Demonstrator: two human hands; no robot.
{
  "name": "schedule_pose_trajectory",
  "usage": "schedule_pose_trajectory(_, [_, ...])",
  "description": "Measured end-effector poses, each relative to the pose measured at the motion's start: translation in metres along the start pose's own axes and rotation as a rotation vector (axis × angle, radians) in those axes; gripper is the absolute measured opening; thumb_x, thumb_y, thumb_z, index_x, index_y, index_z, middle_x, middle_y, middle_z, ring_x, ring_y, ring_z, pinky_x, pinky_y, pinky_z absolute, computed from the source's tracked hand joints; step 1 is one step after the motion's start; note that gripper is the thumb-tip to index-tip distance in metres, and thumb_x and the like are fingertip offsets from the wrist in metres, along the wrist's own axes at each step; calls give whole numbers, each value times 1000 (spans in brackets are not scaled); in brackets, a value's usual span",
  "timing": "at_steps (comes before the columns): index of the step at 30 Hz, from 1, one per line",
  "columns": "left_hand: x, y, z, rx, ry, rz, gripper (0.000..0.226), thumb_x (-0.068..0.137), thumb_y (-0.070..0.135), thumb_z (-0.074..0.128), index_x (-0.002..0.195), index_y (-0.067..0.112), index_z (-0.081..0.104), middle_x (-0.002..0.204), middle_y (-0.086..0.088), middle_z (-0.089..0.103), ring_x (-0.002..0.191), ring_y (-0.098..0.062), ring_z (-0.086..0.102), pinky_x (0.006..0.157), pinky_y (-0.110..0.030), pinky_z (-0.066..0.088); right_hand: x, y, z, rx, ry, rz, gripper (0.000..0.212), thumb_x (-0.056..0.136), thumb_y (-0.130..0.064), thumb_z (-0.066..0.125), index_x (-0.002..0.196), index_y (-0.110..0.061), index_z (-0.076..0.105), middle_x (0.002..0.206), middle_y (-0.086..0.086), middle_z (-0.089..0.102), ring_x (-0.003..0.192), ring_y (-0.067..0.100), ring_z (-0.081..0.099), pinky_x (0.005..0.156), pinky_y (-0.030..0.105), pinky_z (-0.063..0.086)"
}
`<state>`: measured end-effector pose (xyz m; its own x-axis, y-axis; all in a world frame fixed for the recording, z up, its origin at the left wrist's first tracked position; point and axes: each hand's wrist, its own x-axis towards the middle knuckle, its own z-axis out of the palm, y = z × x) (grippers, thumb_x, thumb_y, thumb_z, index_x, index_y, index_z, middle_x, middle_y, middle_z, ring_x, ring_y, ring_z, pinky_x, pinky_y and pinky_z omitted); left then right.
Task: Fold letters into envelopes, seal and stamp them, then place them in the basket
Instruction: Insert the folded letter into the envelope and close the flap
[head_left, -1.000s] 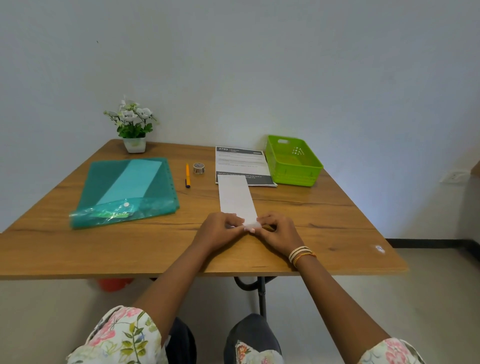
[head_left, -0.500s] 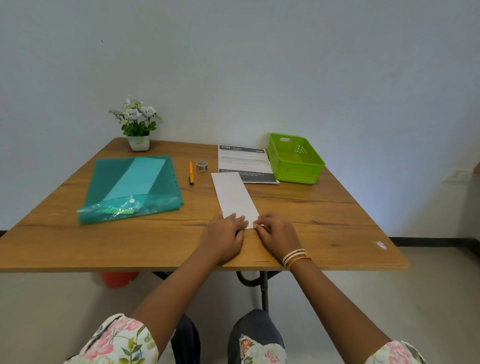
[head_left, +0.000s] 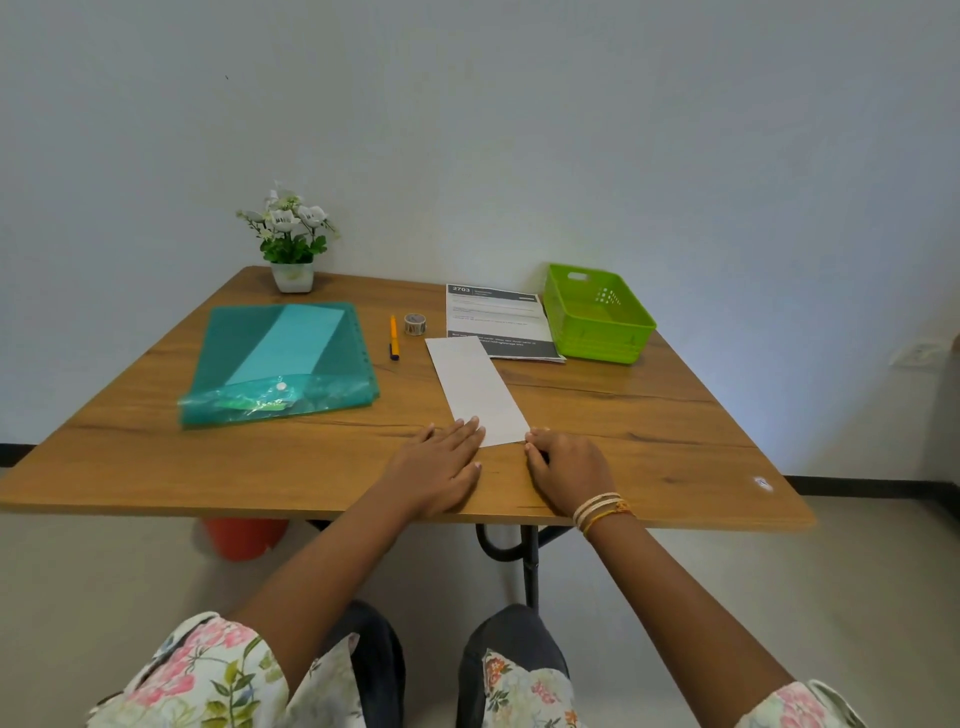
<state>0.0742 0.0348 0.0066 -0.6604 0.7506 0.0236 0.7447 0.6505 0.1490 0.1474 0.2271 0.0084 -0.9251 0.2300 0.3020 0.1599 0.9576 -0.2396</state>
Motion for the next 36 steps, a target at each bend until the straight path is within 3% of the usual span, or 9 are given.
schedule_pose_trajectory(6, [0, 3, 2, -6, 0, -27, 60, 101, 51, 22, 154, 27, 6, 162, 7, 3, 148, -8, 3, 120, -36, 4, 31, -25, -12, 303, -66, 448, 33, 87, -37, 66, 68, -11, 64, 66, 4, 60, 62, 18, 56, 58, 29, 45])
schedule_pose_trajectory(10, [3, 4, 3, -29, 10, -17, 60, 101, 51, 23, 154, 28, 8, 161, 8, 4, 148, -7, 3, 119, -36, 4, 53, -21, -18, 493, -137, 695, 46, 74, -37, 80, 100, -1, 66, 99, 14, 66, 96, 30, 63, 69, 31, 45])
schedule_pose_trajectory(12, [2, 4, 5, -38, 11, -20, 60, 101, 52, 24, 154, 28, 10, 161, 8, 6, 148, -7, 4, 119, -37, 5, 58, -21, -15, 508, -189, 721, 60, 70, -37, 82, 113, 0, 62, 115, 15, 65, 106, 32, 62, 77, 31, 47])
schedule_pose_trajectory(15, [2, 5, 8, -69, 61, -44, 62, 99, 54, 29, 153, 28, 15, 161, 7, 13, 147, -8, 11, 119, -37, 9, 62, -24, -7, 609, -244, 757, 63, 67, -38, 84, 113, -2, 61, 109, 12, 67, 94, 29, 64, 74, 33, 53])
schedule_pose_trajectory(19, [8, 16, 8, -180, 254, -149, 69, 94, 49, 49, 152, 26, 20, 155, -1, 31, 140, -18, 33, 113, -40, 29, 60, -40, -9, 833, -241, 785, 17, 77, -18, 75, 81, -7, 63, 72, 9, 61, 60, 18, 55, 50, 26, 44])
schedule_pose_trajectory(24, [7, 22, 8, -249, 605, -101, 50, 96, 15, 52, 144, 20, 39, 132, -4, 58, 109, -19, 60, 86, -31, 52, 48, -54, -8, 950, -70, 507, 26, 78, -34, 70, 65, -14, 60, 65, 6, 58, 64, 19, 55, 61, 31, 43])
schedule_pose_trajectory(30, [14, 16, -24, -1086, 849, -422, 26, 98, 6, 50, 119, 2, 64, 110, -14, 66, 89, -15, 59, 60, -6, 45, 44, -44, -13, 1112, 100, 459, 37, 95, -38, 53, 96, -4, 69, 85, 13, 65, 78, 18, 58, 60, 24, 48])
schedule_pose_trajectory(33, [18, -1, -37, -1546, 743, -543, 27, 98, 8, 50, 122, -1, 60, 109, -13, 64, 90, -20, 62, 60, -19, 55, 44, -34, -12, 945, 206, 398, 22, 93, -24, 59, 102, -6, 68, 96, 12, 66, 87, 21, 61, 62, 15, 49])
schedule_pose_trajectory(36, [15, -15, -43, -1784, 551, -631, 28, 98, 4, 49, 125, 3, 56, 117, -12, 62, 103, -26, 61, 77, -38, 57, 44, -27, -8, 642, 290, 288, 19, 90, -21, 59, 105, -14, 66, 106, 10, 63, 100, 25, 60, 87, 36, 51])
